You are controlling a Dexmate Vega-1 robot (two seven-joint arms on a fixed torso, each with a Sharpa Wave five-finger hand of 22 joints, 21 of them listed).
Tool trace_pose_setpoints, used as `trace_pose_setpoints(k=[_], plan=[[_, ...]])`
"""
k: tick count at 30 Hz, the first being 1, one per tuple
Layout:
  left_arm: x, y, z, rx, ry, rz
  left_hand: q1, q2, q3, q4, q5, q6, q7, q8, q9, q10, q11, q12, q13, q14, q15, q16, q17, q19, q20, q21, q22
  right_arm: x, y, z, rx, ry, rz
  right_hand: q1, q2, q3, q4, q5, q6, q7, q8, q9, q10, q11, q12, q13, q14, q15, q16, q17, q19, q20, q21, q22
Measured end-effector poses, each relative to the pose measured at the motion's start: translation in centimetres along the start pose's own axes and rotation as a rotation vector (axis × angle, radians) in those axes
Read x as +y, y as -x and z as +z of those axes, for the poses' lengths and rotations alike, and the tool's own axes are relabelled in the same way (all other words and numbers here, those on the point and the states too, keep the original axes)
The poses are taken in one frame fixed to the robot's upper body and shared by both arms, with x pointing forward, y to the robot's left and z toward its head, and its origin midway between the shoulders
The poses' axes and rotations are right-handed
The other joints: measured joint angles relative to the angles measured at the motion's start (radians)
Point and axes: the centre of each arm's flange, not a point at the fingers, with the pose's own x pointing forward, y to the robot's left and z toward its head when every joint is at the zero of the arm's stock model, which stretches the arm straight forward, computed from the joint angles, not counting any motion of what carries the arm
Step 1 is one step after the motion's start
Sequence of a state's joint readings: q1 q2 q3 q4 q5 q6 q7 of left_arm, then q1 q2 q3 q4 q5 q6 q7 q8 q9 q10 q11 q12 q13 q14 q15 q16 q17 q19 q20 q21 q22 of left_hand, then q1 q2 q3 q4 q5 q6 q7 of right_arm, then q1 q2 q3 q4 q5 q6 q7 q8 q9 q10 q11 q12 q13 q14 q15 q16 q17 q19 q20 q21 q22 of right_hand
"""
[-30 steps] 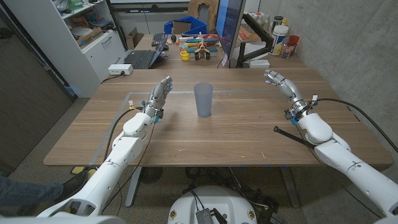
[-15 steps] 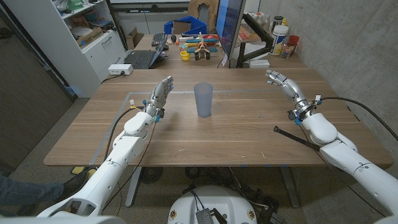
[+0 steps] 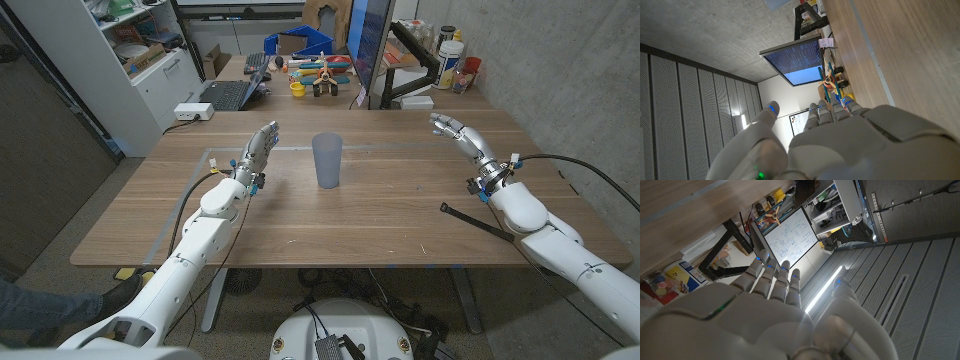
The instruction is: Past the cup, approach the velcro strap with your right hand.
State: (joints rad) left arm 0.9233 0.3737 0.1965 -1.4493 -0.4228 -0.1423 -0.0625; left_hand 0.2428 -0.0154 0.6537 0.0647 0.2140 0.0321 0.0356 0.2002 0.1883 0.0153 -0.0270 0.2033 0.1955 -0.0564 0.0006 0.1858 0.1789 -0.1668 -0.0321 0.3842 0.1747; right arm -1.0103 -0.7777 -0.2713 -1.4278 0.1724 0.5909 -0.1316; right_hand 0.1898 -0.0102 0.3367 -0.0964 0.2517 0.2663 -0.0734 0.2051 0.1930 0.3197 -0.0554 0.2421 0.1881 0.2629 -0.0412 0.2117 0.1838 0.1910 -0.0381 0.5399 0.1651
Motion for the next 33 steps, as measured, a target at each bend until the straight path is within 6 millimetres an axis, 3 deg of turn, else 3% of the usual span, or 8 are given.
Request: trace_pose_setpoints(k=[33], plan=[[0.4, -1.2, 0.2, 0.004, -0.005, -0.022, 0.000, 0.000, -0.004, -0.004, 0.000, 0.000, 0.000, 0.000, 0.000, -0.004, 0.004, 0.000, 0.000, -0.003, -0.003, 0.000, 0.000, -0.003, 0.015, -0.015, 0.000, 0.4, 2.4, 1.1, 0.000, 0.119, -0.001, -0.005, -0.005, -0.003, 0.003, 0.019, -0.007, -0.018, 0.000, 0.000, 0.009, -0.020, 0.000, 0.000, 0.018, 0.004, 0.000, 0.000, 0.028, 0.000, -0.023, 0.000]])
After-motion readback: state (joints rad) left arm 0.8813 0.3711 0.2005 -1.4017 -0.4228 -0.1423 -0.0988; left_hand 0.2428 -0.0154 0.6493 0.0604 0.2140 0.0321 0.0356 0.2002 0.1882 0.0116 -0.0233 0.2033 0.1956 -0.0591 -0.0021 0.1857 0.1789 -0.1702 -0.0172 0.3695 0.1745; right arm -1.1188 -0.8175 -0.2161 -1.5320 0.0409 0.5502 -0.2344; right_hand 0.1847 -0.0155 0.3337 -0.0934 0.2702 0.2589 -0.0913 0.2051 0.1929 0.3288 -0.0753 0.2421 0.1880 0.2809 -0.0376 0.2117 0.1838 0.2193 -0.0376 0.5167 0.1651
